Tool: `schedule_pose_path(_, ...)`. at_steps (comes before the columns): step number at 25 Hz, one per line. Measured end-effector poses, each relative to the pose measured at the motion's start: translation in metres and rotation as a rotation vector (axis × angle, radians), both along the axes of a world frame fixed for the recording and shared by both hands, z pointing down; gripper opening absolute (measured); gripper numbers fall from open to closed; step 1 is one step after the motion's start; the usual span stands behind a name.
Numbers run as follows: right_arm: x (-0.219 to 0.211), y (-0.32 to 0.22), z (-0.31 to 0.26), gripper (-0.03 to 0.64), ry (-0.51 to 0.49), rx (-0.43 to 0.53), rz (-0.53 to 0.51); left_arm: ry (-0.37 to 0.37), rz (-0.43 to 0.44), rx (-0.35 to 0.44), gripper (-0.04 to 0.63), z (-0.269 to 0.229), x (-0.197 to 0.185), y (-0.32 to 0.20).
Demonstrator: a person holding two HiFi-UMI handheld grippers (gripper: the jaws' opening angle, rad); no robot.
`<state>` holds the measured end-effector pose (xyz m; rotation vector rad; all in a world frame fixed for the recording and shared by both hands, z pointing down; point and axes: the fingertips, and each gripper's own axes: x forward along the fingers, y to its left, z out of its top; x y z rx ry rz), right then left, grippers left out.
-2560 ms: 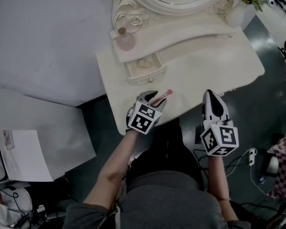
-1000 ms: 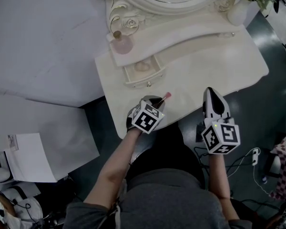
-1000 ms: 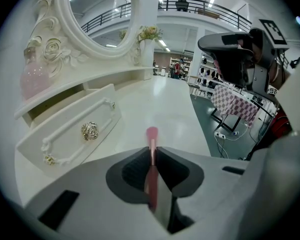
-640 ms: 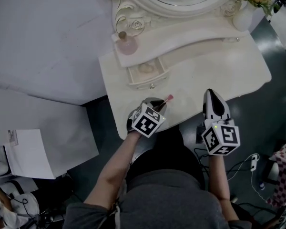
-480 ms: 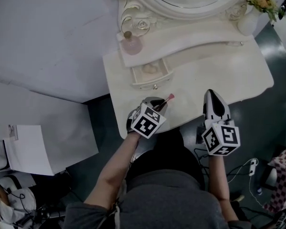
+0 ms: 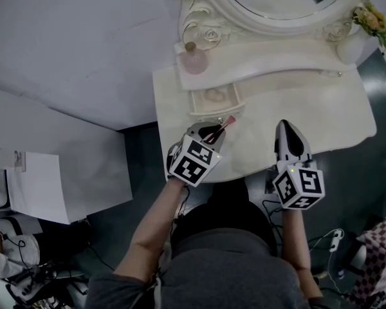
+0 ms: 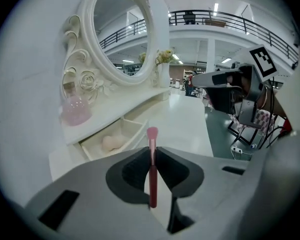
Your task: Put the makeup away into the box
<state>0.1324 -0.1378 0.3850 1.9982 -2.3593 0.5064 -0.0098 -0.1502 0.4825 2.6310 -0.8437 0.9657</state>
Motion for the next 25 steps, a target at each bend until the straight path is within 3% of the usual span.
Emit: schedule_pose_path(25,-0.027,-0.053,-0.006,0.005,-0.007,0.019,-0.171,0.027,-0.225,0.160,0.048,-0.055,-0.049,-0.063)
